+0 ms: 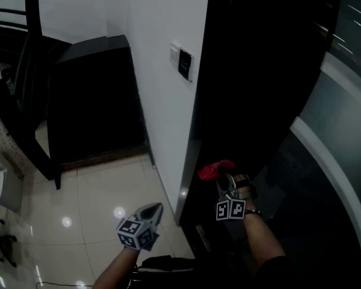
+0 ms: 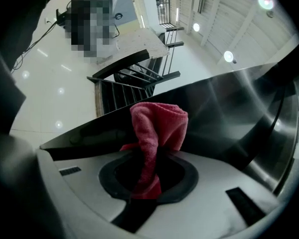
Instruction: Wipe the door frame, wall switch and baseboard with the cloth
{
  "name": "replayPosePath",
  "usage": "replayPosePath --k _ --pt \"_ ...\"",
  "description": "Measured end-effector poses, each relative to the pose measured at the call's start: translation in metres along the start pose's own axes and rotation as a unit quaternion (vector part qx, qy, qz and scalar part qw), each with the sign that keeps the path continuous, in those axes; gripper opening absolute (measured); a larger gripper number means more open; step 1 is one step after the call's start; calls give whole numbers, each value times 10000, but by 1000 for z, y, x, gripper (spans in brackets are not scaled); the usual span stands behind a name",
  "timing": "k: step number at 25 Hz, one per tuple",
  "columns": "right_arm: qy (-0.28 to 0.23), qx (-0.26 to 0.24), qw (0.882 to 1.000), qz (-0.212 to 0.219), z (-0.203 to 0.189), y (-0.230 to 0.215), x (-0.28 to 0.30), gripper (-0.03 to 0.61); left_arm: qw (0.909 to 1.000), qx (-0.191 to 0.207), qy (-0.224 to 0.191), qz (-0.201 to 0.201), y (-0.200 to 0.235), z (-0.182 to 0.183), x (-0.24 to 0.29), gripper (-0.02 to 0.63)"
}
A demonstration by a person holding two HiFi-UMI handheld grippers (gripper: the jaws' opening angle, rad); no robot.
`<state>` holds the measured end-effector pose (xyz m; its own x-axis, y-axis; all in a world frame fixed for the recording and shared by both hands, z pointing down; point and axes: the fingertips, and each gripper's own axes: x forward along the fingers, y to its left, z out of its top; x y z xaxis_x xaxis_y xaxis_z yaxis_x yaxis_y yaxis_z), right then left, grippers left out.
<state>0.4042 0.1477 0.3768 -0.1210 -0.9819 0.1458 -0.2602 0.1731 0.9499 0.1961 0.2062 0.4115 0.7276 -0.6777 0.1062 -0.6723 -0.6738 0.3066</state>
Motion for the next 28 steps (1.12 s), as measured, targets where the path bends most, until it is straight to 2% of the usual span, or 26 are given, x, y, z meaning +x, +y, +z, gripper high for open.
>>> replayPosePath --k 10,28 --pt "-9 -37 9998 193 -10 30 5 64 9999 9 56 146 13 -2 3 3" --pt "216 -241 9926 1171 -41 117 18 64 9992 148 104 351 32 7 -5 3"
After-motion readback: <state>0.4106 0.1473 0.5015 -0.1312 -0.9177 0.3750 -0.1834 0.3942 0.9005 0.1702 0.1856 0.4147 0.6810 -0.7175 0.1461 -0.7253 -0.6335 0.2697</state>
